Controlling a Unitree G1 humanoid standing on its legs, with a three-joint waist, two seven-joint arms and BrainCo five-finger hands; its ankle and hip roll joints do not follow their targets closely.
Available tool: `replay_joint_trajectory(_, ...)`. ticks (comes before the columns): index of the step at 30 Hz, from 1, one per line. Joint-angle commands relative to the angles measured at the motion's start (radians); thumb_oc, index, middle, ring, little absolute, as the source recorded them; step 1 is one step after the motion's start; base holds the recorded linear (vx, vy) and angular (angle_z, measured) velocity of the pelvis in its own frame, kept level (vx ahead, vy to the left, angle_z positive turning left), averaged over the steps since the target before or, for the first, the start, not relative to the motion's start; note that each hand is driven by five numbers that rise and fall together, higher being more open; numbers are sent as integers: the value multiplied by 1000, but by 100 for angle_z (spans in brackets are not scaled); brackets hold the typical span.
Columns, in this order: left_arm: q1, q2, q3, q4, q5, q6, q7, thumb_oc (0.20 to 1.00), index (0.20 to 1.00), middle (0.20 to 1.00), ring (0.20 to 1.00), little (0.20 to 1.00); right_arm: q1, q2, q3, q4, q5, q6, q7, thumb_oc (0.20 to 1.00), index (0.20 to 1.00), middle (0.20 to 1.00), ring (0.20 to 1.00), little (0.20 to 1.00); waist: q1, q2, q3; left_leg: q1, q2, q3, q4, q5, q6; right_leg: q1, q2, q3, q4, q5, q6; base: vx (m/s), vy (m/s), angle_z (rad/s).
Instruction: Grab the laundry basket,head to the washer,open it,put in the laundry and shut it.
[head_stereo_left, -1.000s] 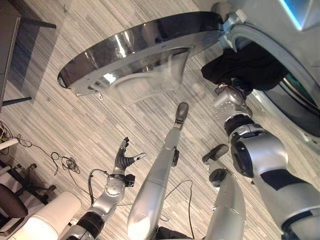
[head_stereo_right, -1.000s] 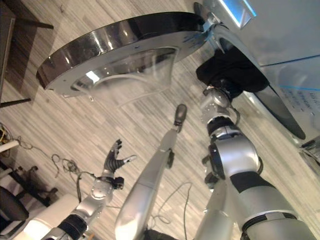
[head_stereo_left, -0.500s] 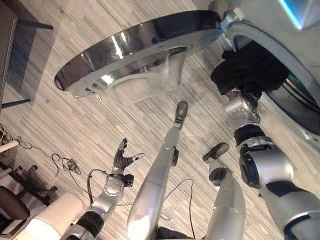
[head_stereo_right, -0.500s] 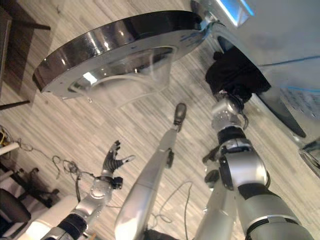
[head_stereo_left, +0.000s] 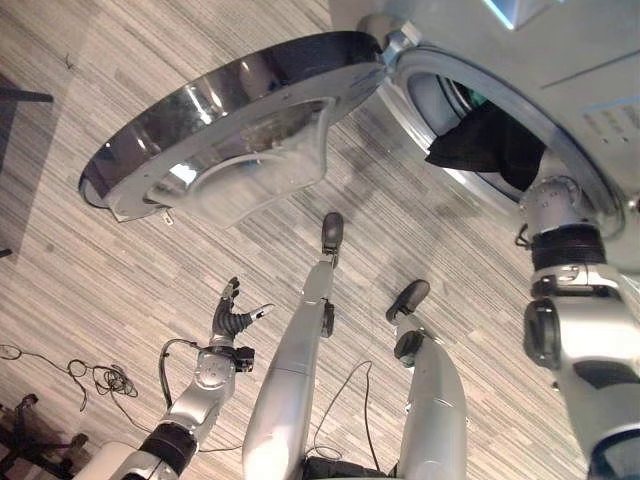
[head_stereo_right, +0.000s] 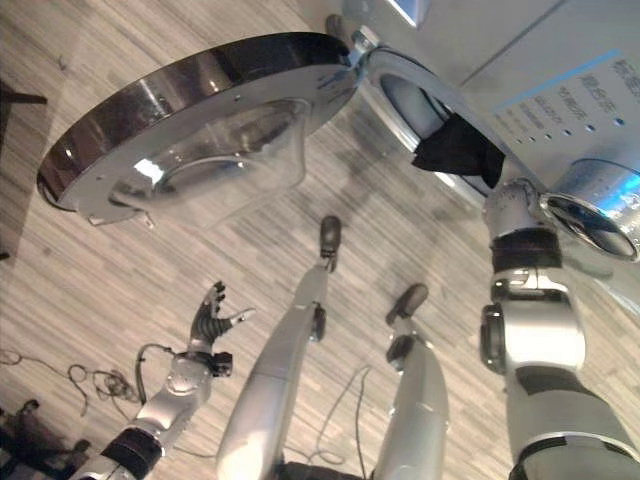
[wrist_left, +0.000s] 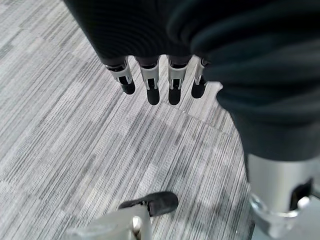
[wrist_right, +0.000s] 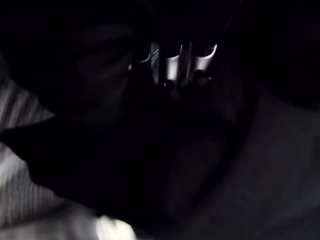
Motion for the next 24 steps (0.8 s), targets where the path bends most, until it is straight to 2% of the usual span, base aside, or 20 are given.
replay_joint_trajectory(1, 9, -20, -12, 56, -7, -42, -14, 1000, 1000, 1000, 1000, 1000, -220, -238, 21, -24, -70, 94, 116, 758, 758, 758, 758, 758, 28, 22, -50, 24, -10, 15, 24, -132, -99, 151, 93, -10, -9, -115, -74, -2, 6, -14)
replay_joint_trajectory(2, 9, -20, -12, 57, -7, -42, -14, 1000, 1000, 1000, 1000, 1000, -222, -238, 22, -22, -69, 93, 118, 1000, 1000, 1000, 1000, 1000, 27, 22, -50, 24, -10, 15, 24, -132, -99, 151, 93, -10, -9, -115, -74, 2, -8, -13)
replay_joint_trajectory(5, -14, -29, -21, 69, -17, -42, -30, 1000, 1000, 1000, 1000, 1000, -177, -123, 60, 134, 8, 165, 283, 1000, 1000, 1000, 1000, 1000, 35, 28, -37, 18, -6, 19, 26, -131, -97, 142, 94, -8, -6, -115, -77, 5, -27, -8)
replay_joint_trajectory(6, -18, -32, -22, 84, -17, -39, -44, 1000, 1000, 1000, 1000, 1000, -190, -53, 98, 226, 16, 203, 358, 1000, 1000, 1000, 1000, 1000, 40, 33, -32, 15, -4, 23, 23, -128, -97, 136, 96, -8, -6, -114, -79, 7, -28, -3)
replay_joint_trajectory(8, -26, -43, -21, 94, -22, -38, -44, 1000, 1000, 1000, 1000, 1000, -172, 28, 100, 219, 37, 187, 393, 1000, 1000, 1000, 1000, 1000, 46, 42, -24, 14, -2, 26, 19, -124, -96, 132, 96, -6, -8, -109, -76, 14, -4, -5)
replay_joint_trajectory(10, -14, -67, -11, 108, -11, -29, -55, 1000, 1000, 1000, 1000, 1000, -43, 150, 133, -108, 46, 64, 453, 1000, 1000, 1000, 1000, 1000, 42, 48, -12, 24, -1, 33, 4, -118, -91, 130, 97, -1, -9, -96, -70, 9, 7, -3)
replay_joint_trajectory(11, -7, -70, -13, 111, -2, -31, -60, 1000, 1000, 1000, 1000, 1000, 13, 187, 122, -192, 45, 32, 465, 1000, 1000, 1000, 1000, 1000, 41, 49, -15, 27, -3, 34, 4, -117, -90, 130, 96, -3, -7, -95, -69, 6, 4, 4)
replay_joint_trajectory(12, 3, -76, -6, 114, 17, -37, -70, 1000, 1000, 1000, 1000, 1000, 126, 226, 149, -396, 18, -7, 541, 1000, 1000, 1000, 1000, 1000, 31, 49, -10, 33, -3, 33, 7, -118, -88, 129, 95, -2, 0, -93, -69, -4, -5, 8)
replay_joint_trajectory(13, 22, -74, 9, 110, 44, -44, -87, 1000, 1000, 1000, 1000, 1000, 234, 234, 175, -556, -16, -19, 620, 1000, 1000, 1000, 1000, 1000, 20, 46, -5, 41, 0, 33, 11, -118, -88, 130, 95, -2, 4, -94, -70, -9, -12, 8)
replay_joint_trajectory(16, 45, -75, 25, 103, 55, -50, -100, 1000, 1000, 1000, 1000, 1000, 344, 224, 203, -668, -62, -20, 679, 1000, 1000, 1000, 1000, 1000, 6, 36, -5, 42, 4, 32, 14, -116, -88, 129, 97, -3, 4, -91, -70, -7, -11, 5)
replay_joint_trajectory(20, 57, -84, 39, 110, 59, -56, -103, 1000, 1000, 1000, 1000, 1000, 464, 220, 215, -721, -79, -7, 721, 1000, 1000, 1000, 1000, 1000, -14, 26, -5, 44, 9, 35, 10, -112, -89, 129, 97, -2, 0, -83, -67, -13, 4, -6)
replay_joint_trajectory(21, 60, -91, 46, 108, 62, -56, -102, 1000, 1000, 1000, 1000, 1000, 563, 245, 212, -729, -40, 1, 766, 1000, 1000, 1000, 1000, 1000, -28, 18, -5, 43, 11, 36, 7, -111, -90, 128, 98, 0, -4, -80, -66, -13, 6, -4)
replay_joint_trajectory(24, 66, -98, 49, 108, 61, -55, -104, 1000, 1000, 1000, 1000, 1000, 667, 268, 221, -732, -1, 14, 812, 1000, 1000, 1000, 1000, 1000, -43, 9, -5, 41, 15, 38, 6, -108, -91, 126, 99, 0, -6, -75, -66, 0, 0, 0)
